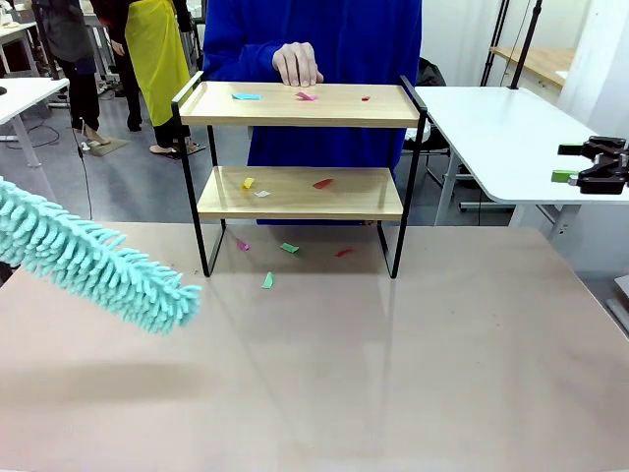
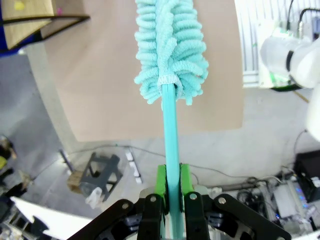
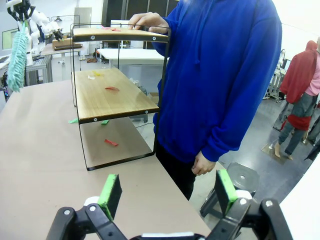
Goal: Clean the shelf.
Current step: Clean the specific section of the Shelf indicated by the human with the Duster.
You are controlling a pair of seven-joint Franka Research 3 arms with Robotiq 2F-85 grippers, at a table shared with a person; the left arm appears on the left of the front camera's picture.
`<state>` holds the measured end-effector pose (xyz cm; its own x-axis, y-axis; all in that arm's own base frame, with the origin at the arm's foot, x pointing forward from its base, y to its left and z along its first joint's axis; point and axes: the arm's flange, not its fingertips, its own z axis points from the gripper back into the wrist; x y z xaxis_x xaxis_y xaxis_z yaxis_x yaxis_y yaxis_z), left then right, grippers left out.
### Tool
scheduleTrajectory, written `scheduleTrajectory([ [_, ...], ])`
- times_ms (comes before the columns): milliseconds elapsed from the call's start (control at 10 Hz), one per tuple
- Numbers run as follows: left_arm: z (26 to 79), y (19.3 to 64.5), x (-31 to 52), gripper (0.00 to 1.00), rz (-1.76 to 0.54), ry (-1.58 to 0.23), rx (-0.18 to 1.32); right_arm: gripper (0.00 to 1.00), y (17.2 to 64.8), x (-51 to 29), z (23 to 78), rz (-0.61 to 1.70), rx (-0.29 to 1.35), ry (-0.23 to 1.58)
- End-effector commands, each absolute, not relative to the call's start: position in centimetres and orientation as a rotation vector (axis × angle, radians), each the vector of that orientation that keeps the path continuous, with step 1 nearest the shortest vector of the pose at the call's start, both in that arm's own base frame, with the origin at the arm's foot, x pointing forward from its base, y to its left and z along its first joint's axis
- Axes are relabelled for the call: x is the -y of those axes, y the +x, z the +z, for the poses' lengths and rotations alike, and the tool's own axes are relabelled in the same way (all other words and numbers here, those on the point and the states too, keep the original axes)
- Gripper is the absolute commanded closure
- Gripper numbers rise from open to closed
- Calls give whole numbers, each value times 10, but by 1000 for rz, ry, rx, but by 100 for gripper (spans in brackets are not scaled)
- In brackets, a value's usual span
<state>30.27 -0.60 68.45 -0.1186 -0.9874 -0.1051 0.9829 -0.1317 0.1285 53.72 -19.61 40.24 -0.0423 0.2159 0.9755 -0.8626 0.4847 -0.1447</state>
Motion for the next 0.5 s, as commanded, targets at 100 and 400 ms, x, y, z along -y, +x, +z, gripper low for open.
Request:
scheduleTrajectory([
  [100,737,309,70,87,-1677,-122,162,0,537,194,405,977,1336,633],
  [400,773,295,153,87,-1366,-156,392,0,537,194,405,977,1336,633],
])
